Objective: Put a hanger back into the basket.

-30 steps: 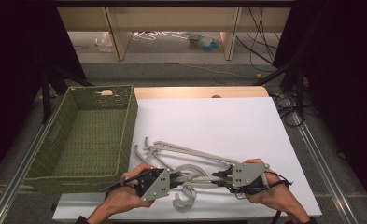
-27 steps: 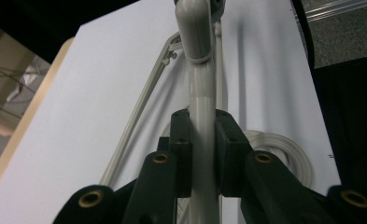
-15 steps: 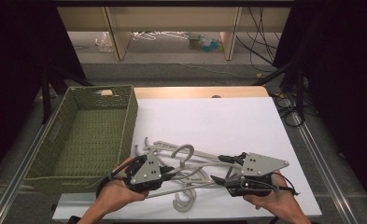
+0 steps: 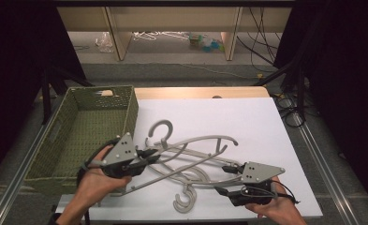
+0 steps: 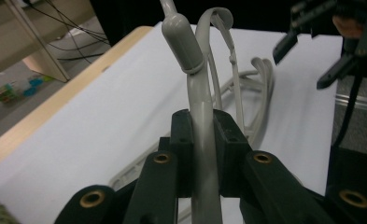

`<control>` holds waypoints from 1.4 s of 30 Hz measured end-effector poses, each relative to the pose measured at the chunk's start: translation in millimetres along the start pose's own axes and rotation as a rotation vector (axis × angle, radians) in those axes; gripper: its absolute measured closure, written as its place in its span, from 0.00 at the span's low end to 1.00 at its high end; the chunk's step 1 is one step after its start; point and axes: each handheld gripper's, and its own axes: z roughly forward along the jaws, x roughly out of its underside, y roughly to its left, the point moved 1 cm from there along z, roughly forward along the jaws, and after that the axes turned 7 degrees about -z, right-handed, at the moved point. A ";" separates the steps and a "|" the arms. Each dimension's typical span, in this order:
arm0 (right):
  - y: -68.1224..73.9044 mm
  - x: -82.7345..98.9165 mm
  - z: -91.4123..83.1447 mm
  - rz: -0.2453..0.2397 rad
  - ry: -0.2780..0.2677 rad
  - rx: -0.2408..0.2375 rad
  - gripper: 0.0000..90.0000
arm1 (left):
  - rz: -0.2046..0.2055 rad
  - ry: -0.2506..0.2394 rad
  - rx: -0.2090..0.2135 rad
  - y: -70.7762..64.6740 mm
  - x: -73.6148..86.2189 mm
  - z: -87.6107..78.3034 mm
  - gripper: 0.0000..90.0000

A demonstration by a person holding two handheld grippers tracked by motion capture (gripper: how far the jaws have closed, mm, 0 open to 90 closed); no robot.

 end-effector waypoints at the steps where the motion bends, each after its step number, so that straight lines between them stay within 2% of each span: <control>1: -0.1 0.8 0.3 0.005 0.008 -0.005 0.38 | -0.014 -0.005 -0.004 3.0 -2.4 -4.5 0.88; 3: -0.1 2.5 1.4 0.014 0.015 -0.009 0.36 | -0.048 -0.023 -0.027 14.1 -10.6 -18.8 0.88; 6: 0.0 4.2 3.4 0.016 0.019 -0.015 0.36 | -0.053 -0.028 -0.069 28.6 -21.6 -36.9 0.88; 7: 0.4 4.8 4.0 0.019 0.017 -0.014 0.36 | -0.050 -0.031 -0.097 36.3 -25.9 -45.1 0.88; 11: -0.6 6.4 4.0 0.022 0.020 -0.015 0.36 | -0.077 -0.030 -0.174 63.0 -31.6 -65.8 0.88; 13: -1.0 7.1 4.3 0.025 0.019 -0.015 0.36 | -0.107 -0.029 -0.215 78.5 -29.6 -73.0 0.88; 16: -1.8 8.4 4.7 0.029 0.030 -0.023 0.36 | -0.140 -0.004 -0.279 103.6 -22.1 -81.8 0.88; 22: -3.9 10.8 4.7 0.038 0.037 -0.019 0.36 | -0.185 0.031 -0.367 144.6 -1.8 -95.4 0.88; 27: -4.8 13.6 6.7 0.050 0.034 -0.017 0.35 | -0.196 0.034 -0.437 166.5 12.3 -108.5 0.89; 29: -4.9 14.2 6.7 0.051 0.044 -0.023 0.34 | -0.194 0.031 -0.454 174.2 18.9 -112.9 0.88; 32: -5.3 14.8 7.0 0.051 0.042 -0.022 0.33 | -0.213 0.032 -0.479 183.6 28.9 -116.9 0.89; 35: -5.9 15.4 7.2 0.058 0.044 -0.014 0.33 | -0.225 0.041 -0.493 189.7 37.1 -117.7 0.89; 38: -6.1 15.8 7.8 0.054 0.045 -0.020 0.32 | -0.209 0.061 -0.503 195.1 45.0 -115.5 0.89; 40: -5.7 15.9 8.1 0.055 0.045 -0.025 0.32 | -0.224 0.065 -0.507 199.1 50.5 -112.9 0.89; 42: -4.9 16.5 9.3 0.057 0.039 -0.021 0.32 | -0.213 0.084 -0.511 202.7 54.8 -110.7 0.89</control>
